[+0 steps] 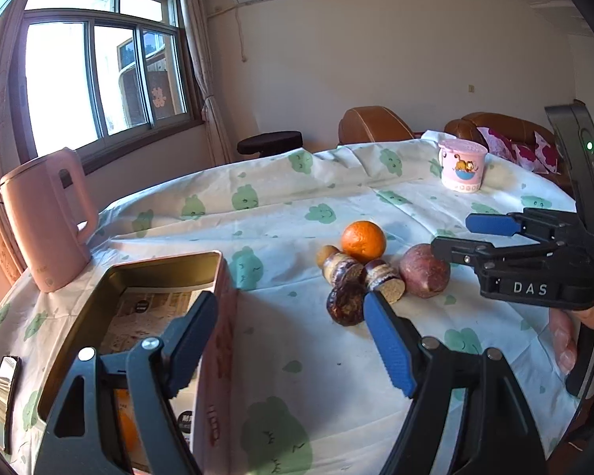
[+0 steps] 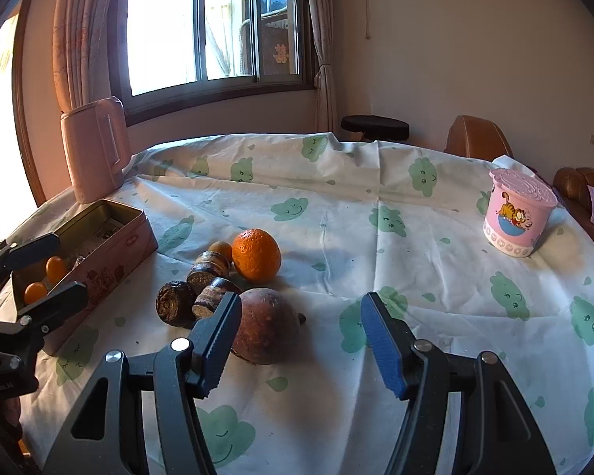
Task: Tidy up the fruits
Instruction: 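Move both open tools back to the fruit pile, then grasp the large brown ball with the right tool while the left tool grasps the dark passion fruit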
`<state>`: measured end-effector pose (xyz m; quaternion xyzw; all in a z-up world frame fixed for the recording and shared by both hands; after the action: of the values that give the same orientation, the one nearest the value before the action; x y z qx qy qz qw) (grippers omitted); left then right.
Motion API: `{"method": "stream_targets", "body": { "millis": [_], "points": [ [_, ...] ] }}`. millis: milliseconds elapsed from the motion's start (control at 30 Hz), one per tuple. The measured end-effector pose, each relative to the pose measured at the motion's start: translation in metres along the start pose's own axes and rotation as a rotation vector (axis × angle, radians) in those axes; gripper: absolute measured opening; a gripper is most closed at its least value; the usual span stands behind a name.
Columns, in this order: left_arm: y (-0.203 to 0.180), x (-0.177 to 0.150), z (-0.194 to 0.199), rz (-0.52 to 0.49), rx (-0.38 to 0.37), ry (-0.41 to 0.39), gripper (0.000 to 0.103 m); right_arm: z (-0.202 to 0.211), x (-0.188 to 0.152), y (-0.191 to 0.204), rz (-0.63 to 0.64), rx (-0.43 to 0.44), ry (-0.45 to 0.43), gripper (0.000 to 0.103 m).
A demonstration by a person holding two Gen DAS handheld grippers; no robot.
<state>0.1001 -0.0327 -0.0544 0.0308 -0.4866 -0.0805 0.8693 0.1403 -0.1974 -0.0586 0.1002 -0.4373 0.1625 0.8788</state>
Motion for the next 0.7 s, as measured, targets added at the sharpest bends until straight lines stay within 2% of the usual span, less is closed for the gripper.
{"method": "stream_targets", "body": {
  "millis": [133,333,433,500,667,700],
  "points": [
    [-0.014,0.002,-0.017,-0.032,-0.006,0.038,0.079,-0.007,0.002,0.009,0.013,0.049,0.023,0.064],
    [-0.017,0.003,-0.028,-0.057,-0.007,0.075,0.079,-0.026,-0.004,0.020,0.061,0.090,0.111,0.064],
    [-0.018,0.002,-0.030,-0.058,-0.020,0.083,0.079,-0.036,-0.007,0.021,0.058,0.105,0.156,0.052],
    [-0.019,0.001,-0.032,-0.055,-0.032,0.095,0.079,-0.039,-0.008,0.021,0.056,0.106,0.172,0.051],
    [-0.018,-0.001,-0.042,-0.021,-0.098,0.149,0.077,-0.038,-0.008,0.020,0.051,0.100,0.167,0.050],
    [-0.018,-0.002,-0.045,-0.012,-0.112,0.156,0.071,-0.036,-0.008,0.020,0.054,0.080,0.155,0.050]
  ]
}}
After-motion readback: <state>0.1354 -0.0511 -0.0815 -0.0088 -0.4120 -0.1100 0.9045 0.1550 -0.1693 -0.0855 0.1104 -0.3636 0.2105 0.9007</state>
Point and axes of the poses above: each gripper's, at about its wrist camera, not at the fingertips, and z roughly against the way its jaws point, y to its left, x to its top, the point moved 6 cm from there along -z, roughly the way its jaws point
